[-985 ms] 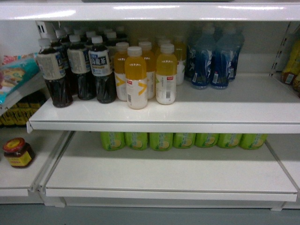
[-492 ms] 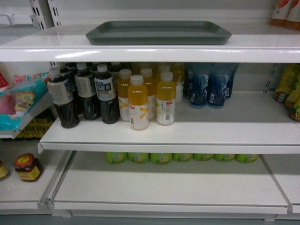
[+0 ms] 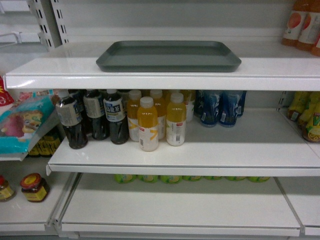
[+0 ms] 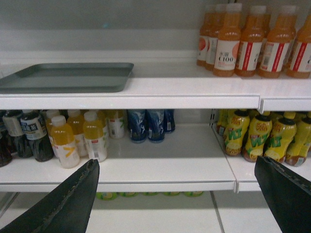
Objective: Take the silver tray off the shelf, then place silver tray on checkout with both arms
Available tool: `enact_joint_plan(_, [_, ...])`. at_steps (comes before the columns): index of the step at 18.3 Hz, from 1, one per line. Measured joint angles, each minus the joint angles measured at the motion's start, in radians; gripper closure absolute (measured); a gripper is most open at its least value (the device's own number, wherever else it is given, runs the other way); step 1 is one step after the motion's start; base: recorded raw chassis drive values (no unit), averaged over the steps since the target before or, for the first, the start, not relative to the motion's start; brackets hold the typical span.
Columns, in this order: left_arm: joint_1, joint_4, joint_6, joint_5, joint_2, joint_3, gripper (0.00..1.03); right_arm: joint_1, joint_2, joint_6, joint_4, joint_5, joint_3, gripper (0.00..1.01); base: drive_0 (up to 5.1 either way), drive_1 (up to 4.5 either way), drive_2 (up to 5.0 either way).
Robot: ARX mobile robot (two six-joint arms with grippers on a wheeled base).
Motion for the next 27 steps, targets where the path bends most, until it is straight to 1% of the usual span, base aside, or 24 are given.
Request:
enact_joint_plan(11, [0.0, -0.003, 0.0, -0.001, 0.0, 0.0, 0.05, 0.0, 0.0, -0.001, -0.003, 0.0, 0.0, 0.03, 0.0, 0.0, 0.0])
enact_joint_plan(27, [0.0, -0.002, 0.0, -0.002, 0.0, 0.0, 0.05, 0.0, 0.0, -0.001, -0.004, 0.0, 0.0, 0.03, 0.1, 4.39, -4.3])
